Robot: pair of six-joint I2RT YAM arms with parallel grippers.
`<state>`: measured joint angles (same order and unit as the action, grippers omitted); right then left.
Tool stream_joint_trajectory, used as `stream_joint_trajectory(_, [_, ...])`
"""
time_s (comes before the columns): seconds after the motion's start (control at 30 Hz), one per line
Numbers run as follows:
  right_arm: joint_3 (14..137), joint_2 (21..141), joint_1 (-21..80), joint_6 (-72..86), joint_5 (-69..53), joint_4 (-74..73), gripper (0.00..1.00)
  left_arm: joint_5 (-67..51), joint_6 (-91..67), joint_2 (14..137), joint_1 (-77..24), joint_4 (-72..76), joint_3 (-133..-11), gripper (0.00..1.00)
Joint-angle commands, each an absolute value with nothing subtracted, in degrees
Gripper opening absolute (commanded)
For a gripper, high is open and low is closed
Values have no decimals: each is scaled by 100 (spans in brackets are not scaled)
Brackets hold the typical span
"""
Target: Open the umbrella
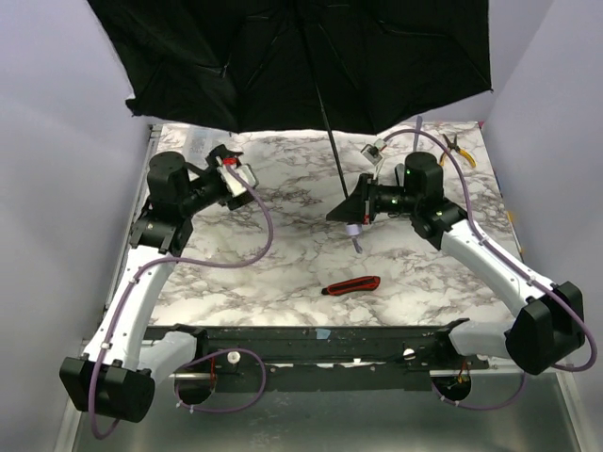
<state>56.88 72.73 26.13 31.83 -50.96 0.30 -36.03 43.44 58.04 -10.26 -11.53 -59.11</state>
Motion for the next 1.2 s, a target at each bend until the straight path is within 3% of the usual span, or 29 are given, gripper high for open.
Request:
stream_joint_trajectory(0.0, [5719,7265,2580,3094,-5416,1276,1,-4499,1308,6091,-1456,-1256,-6611,66])
stream_joint_trajectory(0.17, [5654,7296,2577,3281,-5423,1669,1,-4197,-994,6790,-1978,-621,-7300,63])
stream_joint_trajectory(0.27, [5664,7316,2584,3287,-5446,1687,1,-3906,-2180,7311,-2178,-261,-7801,71])
stream_joint_trajectory(0.43, [5704,7327,2584,3265,-5558,1663,1,-3199,-3359,8099,-2499,83,-8858,72])
stream_joint_trajectory(0.77, [5714,7381,2584,3214,-5524,1702,1,-2377,-4096,9546,-2608,-726,-10807,62])
stream_joint_trajectory(1.0, [5545,7405,2581,3254,-5440,1878,1,-2360,-4290,9787,-2619,-547,-10869,36])
stream_joint_trajectory(1.1, [5470,7405,2580,3223,-5432,1918,1,-2377,-4464,9902,-2627,-569,-10890,39])
stream_joint_trajectory(1.17, [5409,7370,2583,3185,-5398,1904,1,-2437,-4612,9960,-2624,-556,-10865,48])
